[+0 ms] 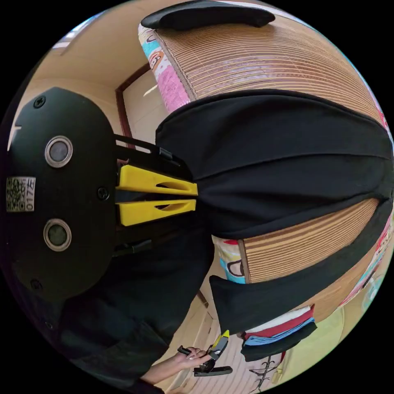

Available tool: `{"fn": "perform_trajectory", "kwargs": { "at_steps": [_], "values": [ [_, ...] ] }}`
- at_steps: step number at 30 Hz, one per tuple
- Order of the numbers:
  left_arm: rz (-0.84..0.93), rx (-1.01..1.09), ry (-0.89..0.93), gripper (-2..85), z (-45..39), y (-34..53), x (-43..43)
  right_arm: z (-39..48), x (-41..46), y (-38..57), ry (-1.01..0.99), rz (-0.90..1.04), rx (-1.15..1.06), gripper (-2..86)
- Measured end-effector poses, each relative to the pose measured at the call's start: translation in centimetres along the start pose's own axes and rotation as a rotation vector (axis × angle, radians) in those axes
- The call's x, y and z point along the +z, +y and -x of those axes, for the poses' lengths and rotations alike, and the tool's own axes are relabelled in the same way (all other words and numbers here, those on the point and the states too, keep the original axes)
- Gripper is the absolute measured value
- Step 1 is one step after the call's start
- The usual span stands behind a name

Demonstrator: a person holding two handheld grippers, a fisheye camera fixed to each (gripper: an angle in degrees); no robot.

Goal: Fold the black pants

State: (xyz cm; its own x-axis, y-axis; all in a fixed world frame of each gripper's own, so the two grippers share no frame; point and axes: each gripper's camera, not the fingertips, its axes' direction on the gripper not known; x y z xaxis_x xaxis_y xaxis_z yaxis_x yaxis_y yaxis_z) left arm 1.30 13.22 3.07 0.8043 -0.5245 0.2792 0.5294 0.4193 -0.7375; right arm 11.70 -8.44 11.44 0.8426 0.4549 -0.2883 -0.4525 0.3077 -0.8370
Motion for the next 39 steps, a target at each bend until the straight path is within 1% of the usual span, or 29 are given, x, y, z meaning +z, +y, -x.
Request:
{"fn": "perform_trajectory", "kwargs": {
  "at_steps": [1, 2, 3, 4, 5, 6, 7, 9, 11, 13, 14, 15, 17, 19, 20, 21, 22, 23, 24, 26, 27, 28, 29, 31, 34, 36, 37, 38, 39],
  "values": [
    [-0.028, 0.010, 0.020, 2.5, -0.4, 0.4, -0.7, 3.0, -2.1, 0.8, 0.081, -0.071, -0.085, 2.9],
    [-0.088, 0.015, 0.079, 4.6, -0.8, 0.9, -2.3, 6.7, -3.9, 1.6, 0.087, -0.117, -0.237, 2.8],
    [-0.146, 0.008, 0.155, 8.4, -1.1, 1.2, -4.2, 8.5, -4.7, 1.9, 0.075, -0.126, -0.308, 2.8],
    [-0.172, 0.010, 0.203, 10.3, -1.3, 1.2, -5.2, 12.0, -5.9, 2.7, 0.024, -0.129, -0.432, 2.8],
    [-0.215, 0.023, 0.306, 13.3, -1.7, 1.0, -7.2, 15.0, -6.7, 3.4, -0.069, -0.099, -0.552, 2.8],
    [-0.251, 0.063, 0.414, 15.2, -2.5, 0.5, -9.3, 16.3, -6.8, 3.7, -0.120, -0.068, -0.608, 2.9],
    [-0.265, 0.083, 0.464, 15.7, -3.0, 0.1, -10.2, 18.3, -6.9, 4.2, -0.202, -0.007, -0.697, 3.0],
    [-0.300, 0.128, 0.613, 17.1, -4.8, -1.5, -12.9, 20.0, -6.7, 4.7, -0.277, 0.070, -0.767, 3.1],
    [-0.261, 0.129, 0.653, 17.7, -6.1, -3.1, -13.2, 20.5, -5.9, 4.7, -0.355, 0.164, -0.827, 3.4],
    [-0.162, 0.143, 0.645, 16.2, -7.7, -4.9, -11.9, 20.2, -5.4, 4.2, -0.370, 0.208, -0.866, 3.8],
    [-0.091, 0.144, 0.593, 9.8, -8.6, -5.7, -10.6, 19.8, -5.1, 3.7, -0.380, 0.248, -0.901, 4.1],
    [-0.080, 0.121, 0.500, 5.6, -9.2, -5.8, -9.7, 19.5, -4.9, 3.4, -0.393, 0.277, -0.925, 4.4],
    [-0.113, 0.123, 0.456, 3.4, -9.8, -5.3, -9.1, 17.7, -3.8, 0.7, -0.424, 0.443, -0.996, 5.6],
    [-0.148, 0.104, 0.451, 2.9, -10.0, -4.5, -8.8, 16.0, -2.7, -3.0, -0.426, 0.569, -1.004, 6.7],
    [-0.165, 0.089, 0.463, 2.7, -9.9, -4.0, -8.6, 15.0, -2.1, -6.4, -0.379, 0.596, -0.961, 7.6],
    [-0.180, 0.072, 0.480, 2.3, -9.8, -3.5, -8.4, 14.6, -2.0, -8.5, -0.358, 0.587, -0.934, 8.2],
    [-0.189, 0.064, 0.491, 2.2, -9.7, -3.2, -8.3, 14.0, -1.8, -13.2, -0.348, 0.537, -0.876, 9.6],
    [-0.208, 0.049, 0.512, 1.8, -9.6, -2.6, -8.3, 13.8, -1.7, -18.5, -0.392, 0.469, -0.803, 11.1],
    [-0.226, 0.029, 0.533, 1.6, -9.5, -2.0, -8.2, 13.7, -1.6, -21.3, -0.446, 0.430, -0.755, 12.0],
    [-0.251, -0.003, 0.584, 1.4, -9.2, -1.2, -8.0, 13.0, -0.2, -32.9, -0.812, 0.257, -0.504, 15.1],
    [-0.262, -0.032, 0.630, 1.3, -8.9, -0.7, -7.8, 12.9, 0.4, -35.4, -0.875, 0.203, -0.439, 15.7],
    [-0.274, -0.045, 0.652, 1.3, -8.7, -0.5, -7.8, 13.2, 1.5, -39.7, -0.925, 0.094, -0.348, 16.5],
    [-0.302, -0.066, 0.690, 1.2, -8.4, 0.0, -7.7, 14.3, 2.7, -43.3, -0.877, 0.026, -0.301, 17.1],
    [-0.320, -0.107, 0.750, 1.1, -7.8, 0.5, -7.5, 16.5, 4.1, -47.3, -0.766, -0.047, -0.257, 17.3],
    [-0.362, -0.148, 0.849, 1.0, -6.5, 1.4, -7.5, 19.8, 5.7, -49.9, -0.836, -0.160, -0.224, 15.0],
    [-0.381, -0.170, 0.939, 0.7, -5.1, 2.3, -7.4, 21.9, 6.2, -50.4, -0.796, -0.176, -0.232, 10.9],
    [-0.383, -0.184, 0.971, 0.6, -4.7, 2.6, -7.3, 23.3, 5.9, -50.6, -0.714, -0.200, -0.236, 7.5],
    [-0.394, -0.212, 1.046, 0.5, -3.7, 3.3, -7.1, 25.1, 5.2, -50.5, -0.625, -0.230, -0.279, 5.4],
    [-0.416, -0.232, 1.117, 0.5, -2.7, 4.1, -7.0, 26.1, 4.7, -50.3, -0.577, -0.248, -0.302, 4.9]
  ]
}}
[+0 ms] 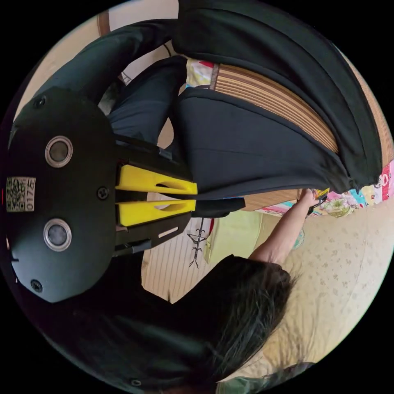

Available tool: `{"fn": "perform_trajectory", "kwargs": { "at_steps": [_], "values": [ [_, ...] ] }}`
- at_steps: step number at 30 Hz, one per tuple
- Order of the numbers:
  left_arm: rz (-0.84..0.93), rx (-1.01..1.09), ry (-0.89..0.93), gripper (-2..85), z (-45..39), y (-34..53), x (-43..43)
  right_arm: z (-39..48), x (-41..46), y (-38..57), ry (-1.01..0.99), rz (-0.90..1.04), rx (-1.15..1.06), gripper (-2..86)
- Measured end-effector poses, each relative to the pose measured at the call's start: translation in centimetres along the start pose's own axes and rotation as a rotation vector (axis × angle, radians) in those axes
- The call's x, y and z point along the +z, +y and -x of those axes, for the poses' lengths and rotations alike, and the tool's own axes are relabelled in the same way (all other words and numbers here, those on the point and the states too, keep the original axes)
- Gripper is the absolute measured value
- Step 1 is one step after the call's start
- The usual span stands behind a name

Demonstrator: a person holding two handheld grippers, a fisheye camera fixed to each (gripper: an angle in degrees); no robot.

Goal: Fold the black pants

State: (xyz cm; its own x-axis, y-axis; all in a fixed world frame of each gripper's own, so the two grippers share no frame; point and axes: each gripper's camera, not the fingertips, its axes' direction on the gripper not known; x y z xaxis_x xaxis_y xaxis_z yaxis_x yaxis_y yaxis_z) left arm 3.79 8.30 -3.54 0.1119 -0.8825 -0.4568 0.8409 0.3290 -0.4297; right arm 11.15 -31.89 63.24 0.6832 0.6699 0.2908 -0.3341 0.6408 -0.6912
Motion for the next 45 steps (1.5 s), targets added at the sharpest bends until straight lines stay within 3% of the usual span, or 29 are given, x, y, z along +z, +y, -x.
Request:
{"fn": "perform_trajectory", "kwargs": {
  "at_steps": [2, 4, 5, 11, 16, 18, 22, 25, 30, 33, 37, 41, 43, 45],
  "values": [
    [-0.043, -0.029, 0.075, 0.5, 0.4, 0.6, -2.1, 5.8, 0.5, 0.0, 0.200, -0.059, -0.137, 3.8],
    [-0.099, -0.045, 0.115, 0.5, 0.6, 1.2, -4.9, 11.0, 2.3, 0.7, 0.216, -0.036, -0.338, 3.6],
    [-0.121, -0.042, 0.117, 0.6, 0.4, 1.6, -6.7, 13.2, 4.0, 1.0, 0.127, 0.014, -0.396, 3.6],
    [-0.159, -0.055, -0.118, 2.0, 0.2, 2.9, -15.3, 17.3, 15.4, 3.0, -0.289, 0.108, -0.270, 5.3],
    [-0.200, -0.141, -0.378, 3.6, 4.7, 2.1, -21.3, 15.1, 20.8, 7.5, -0.394, 0.198, -0.149, 7.9],
    [-0.127, -0.177, -0.505, 3.9, 6.9, 1.3, -22.5, 14.8, 20.1, 10.5, -0.386, 0.275, -0.203, 8.2],
    [-0.094, -0.157, -0.538, 4.9, 7.6, 0.4, -23.5, 13.7, 14.2, 21.0, -0.128, 0.438, -0.411, 8.0],
    [-0.069, -0.083, -0.566, 7.2, 6.7, -2.2, -23.2, 11.1, 9.9, 28.3, 0.001, 0.469, -0.397, 8.2],
    [0.002, 0.088, -0.645, 8.5, 4.7, -8.6, -20.9, 7.8, 7.3, 37.0, -0.027, 0.517, -0.227, 9.3],
    [0.151, 0.091, -0.678, 8.0, 5.6, -10.4, -17.5, 7.1, 7.2, 41.1, -0.028, 0.540, -0.184, 8.7],
    [0.183, 0.089, -0.660, 4.9, 5.3, -9.8, -15.5, 5.2, 5.2, 43.5, -0.114, 0.531, -0.080, 3.6],
    [0.156, 0.201, -0.496, 2.2, 2.1, -7.9, -16.5, 4.9, -0.4, 44.5, -0.316, 0.380, -0.051, 2.3],
    [0.129, 0.208, -0.397, 1.8, 1.5, -6.8, -17.2, 4.1, -1.8, 45.0, -0.335, 0.350, -0.035, 2.3],
    [0.113, 0.092, -0.419, 1.5, 3.3, -5.9, -17.8, 2.7, -1.5, 45.7, -0.248, 0.398, -0.014, 2.5]
  ]
}}
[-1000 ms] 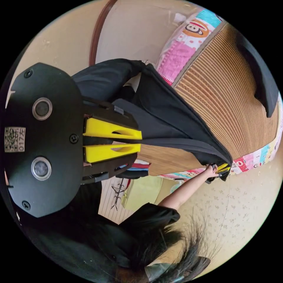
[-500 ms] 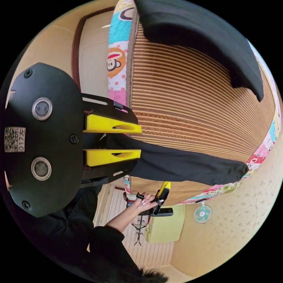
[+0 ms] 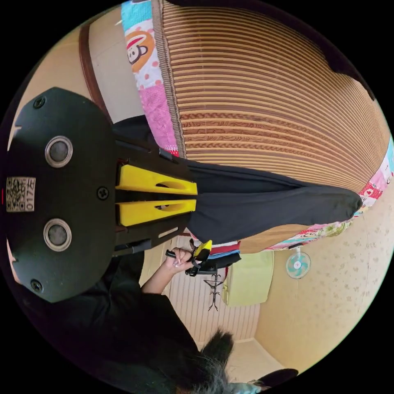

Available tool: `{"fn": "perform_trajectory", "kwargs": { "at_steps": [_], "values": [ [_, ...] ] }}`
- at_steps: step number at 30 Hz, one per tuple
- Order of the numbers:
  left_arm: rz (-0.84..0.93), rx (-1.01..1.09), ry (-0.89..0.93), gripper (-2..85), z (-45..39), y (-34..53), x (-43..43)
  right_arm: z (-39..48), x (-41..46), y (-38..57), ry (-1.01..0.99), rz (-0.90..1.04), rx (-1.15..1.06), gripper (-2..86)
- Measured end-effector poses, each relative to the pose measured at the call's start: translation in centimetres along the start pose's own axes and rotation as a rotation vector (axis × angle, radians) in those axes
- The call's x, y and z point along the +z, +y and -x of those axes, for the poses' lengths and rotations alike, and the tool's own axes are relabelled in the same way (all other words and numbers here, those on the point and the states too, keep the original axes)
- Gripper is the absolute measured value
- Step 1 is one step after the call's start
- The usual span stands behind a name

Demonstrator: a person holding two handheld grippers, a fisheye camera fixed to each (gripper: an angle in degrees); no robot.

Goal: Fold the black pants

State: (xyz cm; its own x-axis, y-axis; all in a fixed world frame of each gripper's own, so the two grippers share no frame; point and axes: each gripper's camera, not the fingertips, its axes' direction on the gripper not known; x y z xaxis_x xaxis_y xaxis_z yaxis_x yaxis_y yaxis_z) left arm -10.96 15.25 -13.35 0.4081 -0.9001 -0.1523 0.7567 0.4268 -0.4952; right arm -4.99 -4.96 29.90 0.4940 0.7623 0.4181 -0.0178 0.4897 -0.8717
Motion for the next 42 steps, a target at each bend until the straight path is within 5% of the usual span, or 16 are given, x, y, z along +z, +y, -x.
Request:
{"fn": "perform_trajectory", "kwargs": {
  "at_steps": [4, 8, 15, 23, 27, 35, 42],
  "values": [
    [0.063, -0.096, -0.049, 2.2, 1.7, 0.5, 1.6, -3.1, 2.2, 0.5, 0.014, 0.176, 0.078, 4.2],
    [0.015, -0.010, -0.194, 9.4, -1.4, 0.2, 0.2, -3.9, -1.1, 0.7, 0.027, 0.039, 0.078, 8.5],
    [-0.088, 0.027, -0.066, 16.2, -0.9, -8.1, -1.2, -9.5, -3.6, -4.8, -0.217, -0.087, 0.152, 13.9],
    [0.152, 0.053, 0.040, 6.0, -0.6, -15.4, 2.7, -8.3, 0.7, -10.9, -0.254, 0.070, 0.077, 6.6],
    [0.133, 0.024, 0.302, 4.0, -0.1, -12.3, 2.8, -6.7, -1.7, -7.7, -0.358, -0.006, 0.017, 3.8],
    [-0.045, 0.464, 0.600, 3.7, -16.2, 2.3, -6.3, 9.0, -13.6, 5.5, -0.669, -0.091, -0.358, 1.5],
    [-0.227, 0.899, 0.794, 3.9, -34.3, 8.6, -15.5, 26.6, -22.6, 7.6, -0.851, -0.181, -0.715, 1.1]
  ]
}}
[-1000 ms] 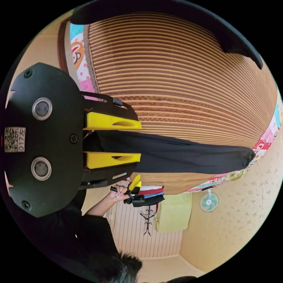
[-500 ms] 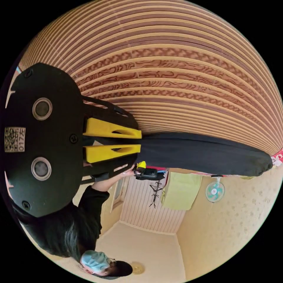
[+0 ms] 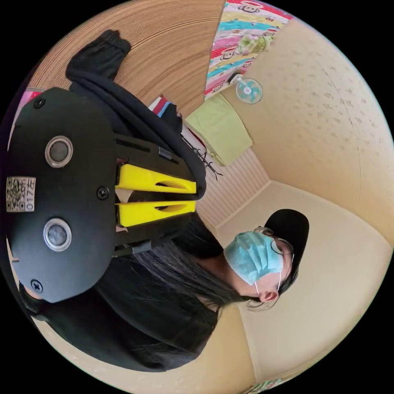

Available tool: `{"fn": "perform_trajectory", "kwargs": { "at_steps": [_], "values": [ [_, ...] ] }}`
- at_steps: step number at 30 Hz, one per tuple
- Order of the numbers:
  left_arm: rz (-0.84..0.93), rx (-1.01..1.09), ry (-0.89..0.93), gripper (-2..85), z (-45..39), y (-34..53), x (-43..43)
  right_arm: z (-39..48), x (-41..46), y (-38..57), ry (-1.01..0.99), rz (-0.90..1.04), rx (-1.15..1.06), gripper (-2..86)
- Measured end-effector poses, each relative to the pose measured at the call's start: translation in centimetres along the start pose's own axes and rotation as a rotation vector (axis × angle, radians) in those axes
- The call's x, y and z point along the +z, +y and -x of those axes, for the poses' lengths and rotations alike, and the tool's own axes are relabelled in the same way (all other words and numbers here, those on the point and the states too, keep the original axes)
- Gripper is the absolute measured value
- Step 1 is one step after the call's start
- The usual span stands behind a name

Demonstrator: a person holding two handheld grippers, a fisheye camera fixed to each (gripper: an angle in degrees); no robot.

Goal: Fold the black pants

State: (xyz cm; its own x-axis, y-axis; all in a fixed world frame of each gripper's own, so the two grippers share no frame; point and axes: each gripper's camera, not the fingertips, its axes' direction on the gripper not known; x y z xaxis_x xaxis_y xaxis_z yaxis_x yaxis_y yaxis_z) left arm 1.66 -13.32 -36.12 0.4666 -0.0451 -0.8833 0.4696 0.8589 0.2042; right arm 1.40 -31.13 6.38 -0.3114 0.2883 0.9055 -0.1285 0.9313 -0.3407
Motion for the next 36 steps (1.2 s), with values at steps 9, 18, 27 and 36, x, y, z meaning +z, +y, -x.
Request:
{"fn": "perform_trajectory", "kwargs": {
  "at_steps": [9, 18, 27, 36],
  "values": [
    [0.023, -0.075, -0.502, 3.8, 5.3, -7.8, 2.5, -3.3, -1.6, -10.3, 0.543, 0.104, 0.047, 0.5],
    [0.237, -0.266, -0.899, 4.0, 20.7, -2.7, 3.0, -13.8, -0.4, -8.7, 0.953, 0.303, 0.172, 0.7],
    [0.397, -0.954, -0.864, 5.0, 27.5, 25.0, -0.4, -20.7, -6.1, 20.8, 0.736, 0.170, 0.931, 7.3],
    [0.294, -0.904, -0.952, 18.4, 37.5, 21.8, -6.9, -24.6, -10.6, 16.2, 0.885, 0.020, 0.855, 19.0]
  ]
}}
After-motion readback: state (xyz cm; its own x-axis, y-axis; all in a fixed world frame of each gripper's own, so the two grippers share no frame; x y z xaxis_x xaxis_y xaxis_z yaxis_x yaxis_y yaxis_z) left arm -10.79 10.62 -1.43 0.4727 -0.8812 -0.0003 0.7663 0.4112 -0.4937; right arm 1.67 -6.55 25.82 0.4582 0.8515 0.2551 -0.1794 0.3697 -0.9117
